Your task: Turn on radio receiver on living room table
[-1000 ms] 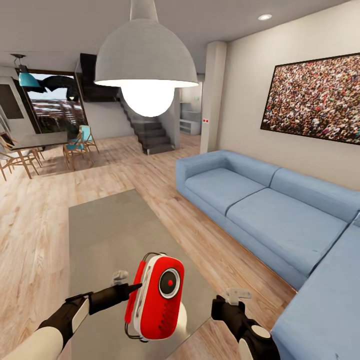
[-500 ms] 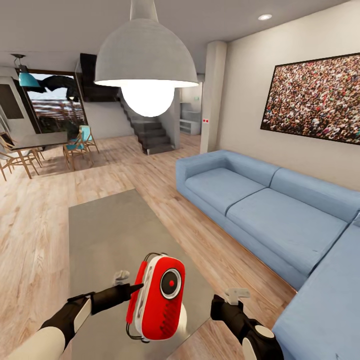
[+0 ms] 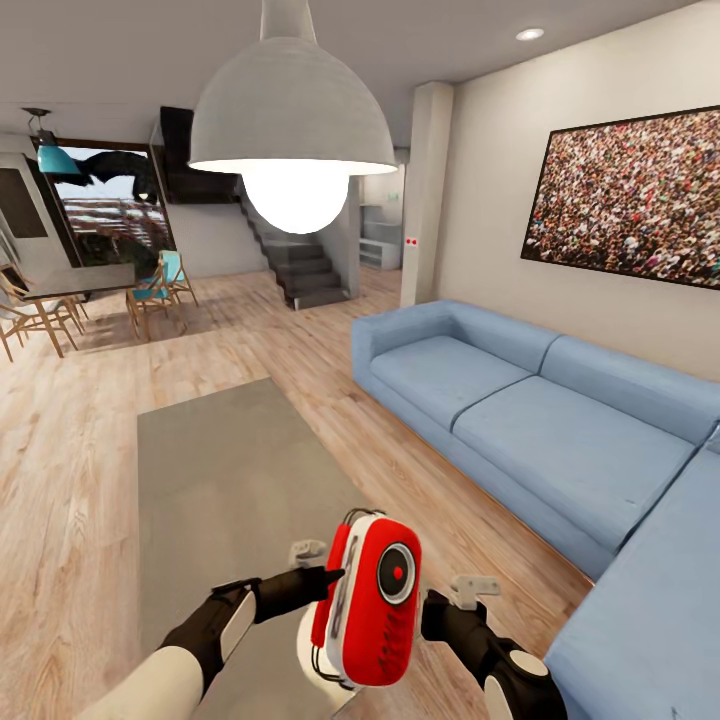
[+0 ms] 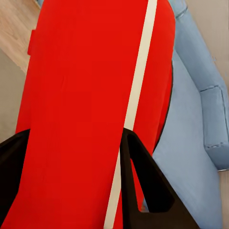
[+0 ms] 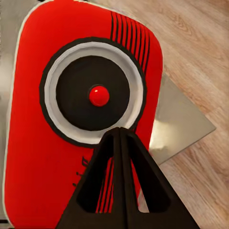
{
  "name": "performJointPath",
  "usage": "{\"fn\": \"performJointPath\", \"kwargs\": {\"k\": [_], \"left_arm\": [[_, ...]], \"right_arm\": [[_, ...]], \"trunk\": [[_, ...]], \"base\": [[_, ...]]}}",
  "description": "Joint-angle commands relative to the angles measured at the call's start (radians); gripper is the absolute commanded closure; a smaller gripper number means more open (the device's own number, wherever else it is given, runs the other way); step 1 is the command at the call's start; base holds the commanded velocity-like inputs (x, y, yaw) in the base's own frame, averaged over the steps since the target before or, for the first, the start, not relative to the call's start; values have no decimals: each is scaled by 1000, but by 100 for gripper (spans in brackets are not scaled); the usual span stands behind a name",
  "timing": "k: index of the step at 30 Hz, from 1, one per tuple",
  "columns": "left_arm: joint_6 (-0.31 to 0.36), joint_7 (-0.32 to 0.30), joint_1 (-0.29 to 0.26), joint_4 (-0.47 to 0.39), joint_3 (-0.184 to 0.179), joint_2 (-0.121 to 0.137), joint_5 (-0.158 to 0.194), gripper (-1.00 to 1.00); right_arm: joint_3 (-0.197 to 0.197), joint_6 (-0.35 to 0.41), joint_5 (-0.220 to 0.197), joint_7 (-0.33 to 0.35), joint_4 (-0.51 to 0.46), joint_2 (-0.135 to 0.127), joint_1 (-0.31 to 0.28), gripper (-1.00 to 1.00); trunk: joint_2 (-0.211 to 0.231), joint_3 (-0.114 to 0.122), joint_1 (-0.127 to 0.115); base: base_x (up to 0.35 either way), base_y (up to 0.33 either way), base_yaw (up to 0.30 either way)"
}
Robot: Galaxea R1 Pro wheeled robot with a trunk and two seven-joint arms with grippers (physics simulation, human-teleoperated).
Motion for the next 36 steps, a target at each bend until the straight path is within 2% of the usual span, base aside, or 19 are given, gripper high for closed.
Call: {"fn": "performJointPath", "kwargs": {"k": [1, 8, 13, 22, 25, 28, 33, 36], "left_arm": [[3, 7, 0, -1, 1, 1, 8, 100], [-1, 78, 0, 1, 0, 8, 6, 100], [-1, 90, 0, 2, 0, 8, 8, 100], [0, 81, 0, 2, -7, 4, 10, 100], [0, 79, 0, 1, -9, 2, 10, 100], [0, 77, 0, 1, -9, 3, 10, 100], [0, 12, 0, -1, -9, 10, 9, 100], [0, 4, 0, -1, -9, 12, 8, 100]], "right_arm": [[0, 0, 0, 0, 0, 0, 0, 100], [-1, 0, 1, 2, -2, 0, 0, 100], [0, 0, 2, 2, -9, 0, -12, 100], [15, 0, -2, 3, -11, 3, -39, 100], [66, 0, -3, 3, -11, 4, -40, 100], [77, -1, -3, 3, -11, 5, -41, 100], [81, 0, -4, 3, -11, 6, -47, 100], [81, 0, -5, 3, -11, 6, -47, 100]], "trunk": [[0, 0, 0], [0, 0, 0], [0, 0, 0], [0, 0, 0], [0, 0, 0], [0, 0, 0], [0, 0, 0], [0, 0, 0]], "base": [[0, 0, 0], [0, 0, 0], [0, 0, 0], [0, 0, 0], [0, 0, 0], [0, 0, 0], [0, 0, 0], [0, 0, 0]]}}
